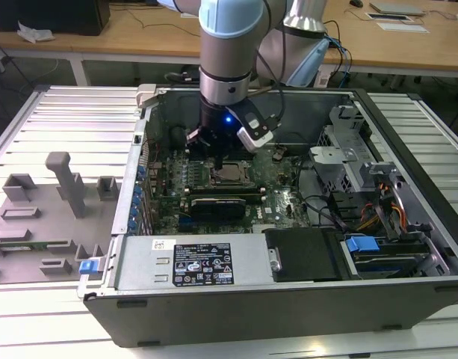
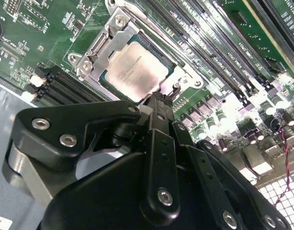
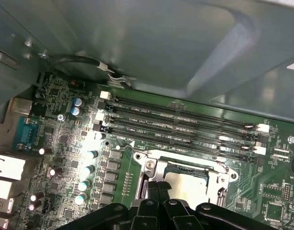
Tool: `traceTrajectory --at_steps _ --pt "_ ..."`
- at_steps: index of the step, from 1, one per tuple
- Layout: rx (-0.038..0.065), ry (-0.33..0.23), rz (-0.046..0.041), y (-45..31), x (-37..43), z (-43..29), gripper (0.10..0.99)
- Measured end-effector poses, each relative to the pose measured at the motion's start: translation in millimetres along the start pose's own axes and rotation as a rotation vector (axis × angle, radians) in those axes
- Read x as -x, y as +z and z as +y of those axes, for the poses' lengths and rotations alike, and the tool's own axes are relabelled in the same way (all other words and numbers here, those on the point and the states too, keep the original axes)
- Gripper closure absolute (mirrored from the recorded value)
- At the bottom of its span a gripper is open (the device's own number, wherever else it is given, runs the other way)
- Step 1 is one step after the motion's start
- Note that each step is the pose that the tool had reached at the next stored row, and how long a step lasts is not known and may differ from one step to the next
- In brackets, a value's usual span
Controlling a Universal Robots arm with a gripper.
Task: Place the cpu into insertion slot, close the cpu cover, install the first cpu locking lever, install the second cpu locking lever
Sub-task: 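Close the cpu cover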
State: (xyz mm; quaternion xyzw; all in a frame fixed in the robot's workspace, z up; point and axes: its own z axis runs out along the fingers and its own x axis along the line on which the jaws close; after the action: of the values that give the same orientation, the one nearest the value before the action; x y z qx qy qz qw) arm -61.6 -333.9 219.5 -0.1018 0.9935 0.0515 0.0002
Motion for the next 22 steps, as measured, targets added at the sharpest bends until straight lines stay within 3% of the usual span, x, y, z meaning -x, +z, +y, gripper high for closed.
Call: traceTrajectory --at_steps 2,7,10,16,19,22 --pt "0.000 0.000 0.0004 -0.2 3.2 -2.9 0.980" --pt "0.001 0.001 0.0062 -0.8 21.4 -9.5 0.980" --pt "-0.003 0.009 0.0061 -4.2 21.6 -8.9 0.980" --pt "-0.013 0.030 0.0011 -21.5 21.8 -6.9 0.980" --pt "-0.027 0.051 -0.0011 -31.4 21.9 -5.9 0.980" --pt "-0.039 0.062 0.0000 -35.1 22.0 -5.5 0.980"
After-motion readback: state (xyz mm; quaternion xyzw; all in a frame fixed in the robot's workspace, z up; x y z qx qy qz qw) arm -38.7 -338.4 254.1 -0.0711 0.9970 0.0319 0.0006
